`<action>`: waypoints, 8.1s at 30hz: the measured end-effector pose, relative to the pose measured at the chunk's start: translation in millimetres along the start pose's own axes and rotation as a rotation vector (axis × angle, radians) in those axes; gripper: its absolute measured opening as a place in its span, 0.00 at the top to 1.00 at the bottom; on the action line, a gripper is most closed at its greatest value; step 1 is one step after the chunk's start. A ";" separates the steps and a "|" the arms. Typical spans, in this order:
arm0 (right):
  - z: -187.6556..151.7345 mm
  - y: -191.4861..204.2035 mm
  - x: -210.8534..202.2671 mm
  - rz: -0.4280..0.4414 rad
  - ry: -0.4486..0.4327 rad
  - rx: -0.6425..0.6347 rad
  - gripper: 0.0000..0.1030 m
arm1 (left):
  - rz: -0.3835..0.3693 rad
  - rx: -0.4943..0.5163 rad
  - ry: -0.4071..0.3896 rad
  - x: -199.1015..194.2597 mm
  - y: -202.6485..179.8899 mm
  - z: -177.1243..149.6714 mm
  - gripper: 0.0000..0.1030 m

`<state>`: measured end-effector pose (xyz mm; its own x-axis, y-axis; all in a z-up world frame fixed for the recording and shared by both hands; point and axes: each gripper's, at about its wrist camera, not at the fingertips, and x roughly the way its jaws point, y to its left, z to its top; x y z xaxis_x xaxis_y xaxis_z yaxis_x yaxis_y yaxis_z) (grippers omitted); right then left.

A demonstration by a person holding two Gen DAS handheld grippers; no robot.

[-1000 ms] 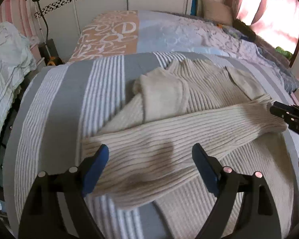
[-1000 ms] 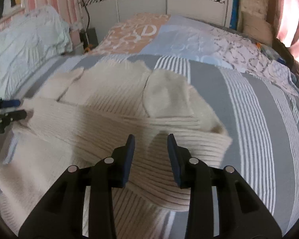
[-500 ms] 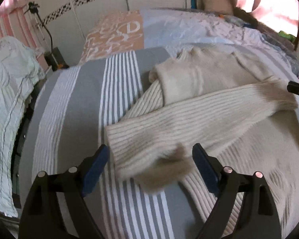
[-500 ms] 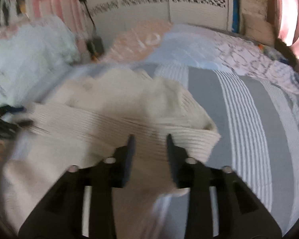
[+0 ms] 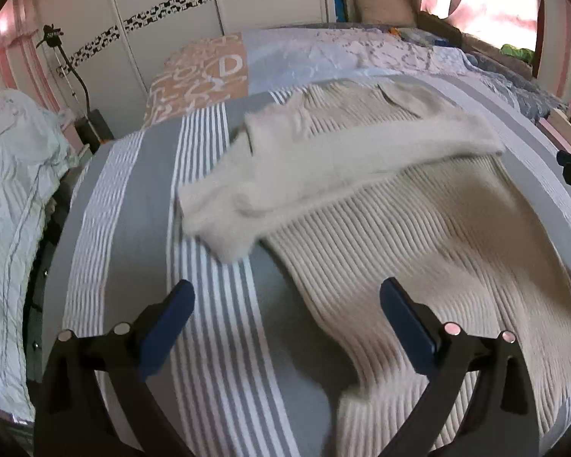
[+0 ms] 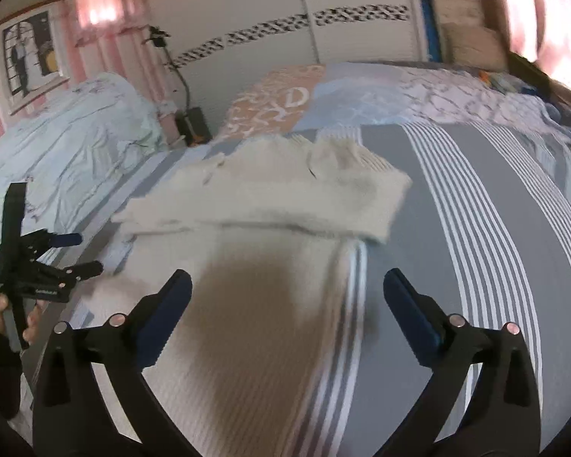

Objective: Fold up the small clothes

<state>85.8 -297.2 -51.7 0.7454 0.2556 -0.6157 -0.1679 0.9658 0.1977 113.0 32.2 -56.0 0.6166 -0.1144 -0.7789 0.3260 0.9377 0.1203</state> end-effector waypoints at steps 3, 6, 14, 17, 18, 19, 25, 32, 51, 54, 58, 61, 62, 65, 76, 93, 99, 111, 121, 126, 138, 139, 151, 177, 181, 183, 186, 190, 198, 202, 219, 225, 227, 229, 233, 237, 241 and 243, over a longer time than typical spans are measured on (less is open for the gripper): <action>-15.6 8.3 -14.1 -0.078 -0.022 -0.021 0.03 | 0.009 -0.009 0.006 -6.8 -8.4 -18.6 0.05; -26.9 13.8 -26.7 -0.165 -0.058 -0.044 0.03 | 0.020 -0.026 -0.016 -20.6 -12.4 -34.1 0.05; -49.4 13.3 -25.6 -0.181 -0.005 0.014 0.03 | 0.024 -0.057 0.034 -25.6 -20.3 -56.7 0.05; -54.9 17.9 -22.4 -0.168 0.016 0.025 0.03 | 0.002 -0.088 0.031 -29.7 -22.2 -58.4 0.05; -57.0 19.9 -21.5 -0.182 0.017 0.021 0.03 | -0.002 -0.097 0.029 -30.8 -23.1 -58.8 0.05; -58.1 21.4 -20.7 -0.190 0.017 0.017 0.03 | -0.003 -0.107 0.027 -31.6 -23.4 -59.2 0.05; -68.3 32.6 -23.0 -0.240 0.023 -0.039 0.03 | 0.002 -0.136 0.039 -32.4 -27.4 -64.2 0.05; -85.5 31.1 -35.8 -0.292 0.043 0.008 0.03 | -0.033 -0.133 0.042 -37.7 -19.6 -84.9 0.05; -153.3 43.3 -67.3 -0.180 0.249 0.044 0.50 | -0.246 0.049 0.137 -52.8 -81.1 -138.5 0.06; -151.6 45.7 -66.8 -0.137 0.280 0.037 0.69 | -0.267 0.066 0.147 -52.5 -83.5 -135.5 0.19; -147.3 52.4 -58.8 -0.082 0.302 0.007 0.86 | -0.348 0.077 0.155 -59.0 -82.6 -126.8 0.76; -136.3 56.0 -53.7 -0.053 0.290 -0.028 0.88 | -0.362 0.105 0.138 -59.3 -83.5 -119.0 0.82; -127.6 55.9 -54.1 -0.041 0.267 -0.036 0.88 | -0.365 0.106 0.118 -62.1 -82.4 -114.4 0.82; -99.7 56.3 -57.3 -0.057 0.191 -0.089 0.89 | -0.346 0.098 0.026 -73.4 -73.6 -92.3 0.83; 37.1 17.9 -40.4 -0.156 -0.142 -0.128 0.89 | -0.220 -0.071 -0.215 -67.0 -16.1 24.3 0.83; 100.9 -13.2 117.7 -0.296 0.045 -0.290 0.89 | -0.091 -0.010 -0.047 56.7 4.4 103.8 0.81; 91.4 -27.3 151.9 -0.275 0.145 -0.244 0.87 | -0.115 0.002 0.041 98.9 8.6 101.4 0.72; 98.0 -14.4 124.0 -0.156 0.165 -0.158 0.68 | 0.015 0.128 -0.003 66.7 -0.7 94.4 0.46; 103.8 -1.8 128.6 -0.225 0.138 -0.269 0.86 | 0.082 0.290 -0.017 75.8 -16.1 108.4 0.85; 130.4 7.6 145.2 -0.277 0.086 -0.353 0.85 | 0.157 0.308 -0.079 84.9 -1.8 142.9 0.35; 146.2 -28.5 137.5 -0.282 0.038 -0.183 0.55 | 0.092 -0.016 -0.098 82.3 67.6 179.7 0.16; 141.9 -26.1 133.5 -0.283 0.046 -0.194 0.55 | 0.090 -0.043 -0.103 77.0 73.0 180.7 0.16; 98.2 -19.7 142.5 -0.203 0.143 -0.188 0.51 | 0.086 -0.005 0.014 86.7 43.3 121.9 0.16; 121.5 -51.3 197.5 -0.408 0.140 -0.232 0.92 | 0.124 -0.025 0.014 131.2 51.8 142.2 0.86; 120.5 -62.8 201.4 -0.319 0.179 -0.153 0.86 | 0.110 -0.063 0.007 121.0 63.8 136.1 0.78; 127.1 -65.4 184.2 -0.222 0.158 -0.083 0.77 | 0.115 -0.060 -0.007 108.8 65.2 133.1 0.55; 130.4 -54.2 149.0 -0.160 0.108 -0.075 0.73 | 0.130 0.003 -0.034 84.1 54.3 121.9 0.46; 102.0 -32.8 117.3 -0.116 0.117 -0.092 0.66 | 0.091 0.032 -0.051 54.7 32.1 93.4 0.28; 29.8 -10.3 85.2 -0.128 0.136 -0.082 0.66 | -0.009 0.014 -0.032 38.1 -14.3 34.8 0.27; 15.4 -11.9 95.2 -0.105 0.192 -0.039 0.83 | -0.052 -0.048 0.009 50.3 -13.8 29.5 0.34; -6.4 -18.6 85.3 -0.307 0.226 -0.165 0.90 | 0.005 0.000 0.068 56.2 -10.4 13.0 0.79; 0.6 -20.6 82.0 -0.272 0.246 -0.149 0.85 | 0.021 0.009 0.061 54.4 -14.9 14.6 0.70; 4.8 -21.3 76.6 -0.252 0.240 -0.137 0.84 | 0.026 0.000 0.058 52.4 -14.5 14.4 0.63; 12.7 -20.4 67.6 -0.214 0.224 -0.124 0.83 | 0.035 -0.006 0.054 49.4 -14.3 14.1 0.55; 33.4 -18.1 49.5 -0.184 0.164 -0.116 0.70 | 0.052 -0.033 0.035 37.1 -7.4 17.7 0.21; 53.5 -20.0 43.8 -0.204 0.116 -0.116 0.40 | 0.053 -0.107 0.018 21.7 12.3 30.0 0.12; 67.2 -13.2 45.9 -0.234 0.061 -0.160 0.16 | 0.038 -0.150 -0.002 10.6 25.8 42.7 0.12; 70.5 -13.6 52.9 -0.240 0.053 -0.158 0.12 | 0.062 -0.151 -0.023 5.3 28.6 47.9 0.10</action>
<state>173.0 -299.9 -33.1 0.7420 0.0173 -0.6702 -0.0927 0.9927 -0.0770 159.9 42.7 -27.2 0.6493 -0.0608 -0.7581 0.1763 0.9817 0.0722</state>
